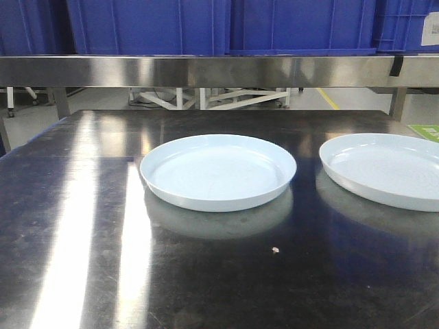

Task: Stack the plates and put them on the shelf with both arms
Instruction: 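Move the right gripper to the rim of the other plate and grasp it, then lift the plate with the right gripper and lower it onto the centered plate, then grasp the rim of the stacked plates with the right gripper, then lift the stacked plates up off the table with the right gripper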

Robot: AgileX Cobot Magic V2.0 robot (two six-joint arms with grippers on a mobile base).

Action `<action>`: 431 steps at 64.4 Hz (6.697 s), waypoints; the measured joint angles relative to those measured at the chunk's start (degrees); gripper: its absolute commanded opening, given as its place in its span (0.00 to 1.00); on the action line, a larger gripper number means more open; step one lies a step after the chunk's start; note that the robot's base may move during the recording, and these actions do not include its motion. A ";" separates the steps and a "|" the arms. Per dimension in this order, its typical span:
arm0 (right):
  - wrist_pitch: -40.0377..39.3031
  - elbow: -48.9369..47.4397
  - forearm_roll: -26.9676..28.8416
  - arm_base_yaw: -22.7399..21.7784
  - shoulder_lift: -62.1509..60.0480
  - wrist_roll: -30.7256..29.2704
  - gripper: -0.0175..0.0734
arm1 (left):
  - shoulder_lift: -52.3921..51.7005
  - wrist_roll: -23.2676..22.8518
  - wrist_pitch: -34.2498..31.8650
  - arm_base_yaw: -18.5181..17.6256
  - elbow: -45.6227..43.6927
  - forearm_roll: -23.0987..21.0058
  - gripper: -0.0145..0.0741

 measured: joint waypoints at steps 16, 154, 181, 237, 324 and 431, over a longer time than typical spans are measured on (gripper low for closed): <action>-3.09 0.00 4.06 0.00 0.00 0.35 0.26 | 0.00 0.00 -0.82 1.01 0.00 -3.56 0.26; 39.68 -71.37 7.53 -8.49 102.69 -6.32 0.58 | 0.00 0.00 -0.82 1.14 0.00 -3.80 0.26; 39.35 -71.51 9.20 -11.03 102.58 -6.65 0.26 | 0.00 0.00 -0.82 1.14 0.00 -3.80 0.26; 38.00 -70.89 32.14 1.06 88.52 -12.60 0.26 | 0.00 0.00 -0.90 1.14 0.00 -3.80 0.26; 26.39 -70.37 33.19 14.06 101.82 -12.74 0.59 | 0.00 0.00 -0.90 1.14 0.00 -3.80 0.26; 16.31 -68.68 31.75 15.67 94.18 -16.05 0.25 | 0.00 0.00 -0.90 1.14 0.00 -3.80 0.26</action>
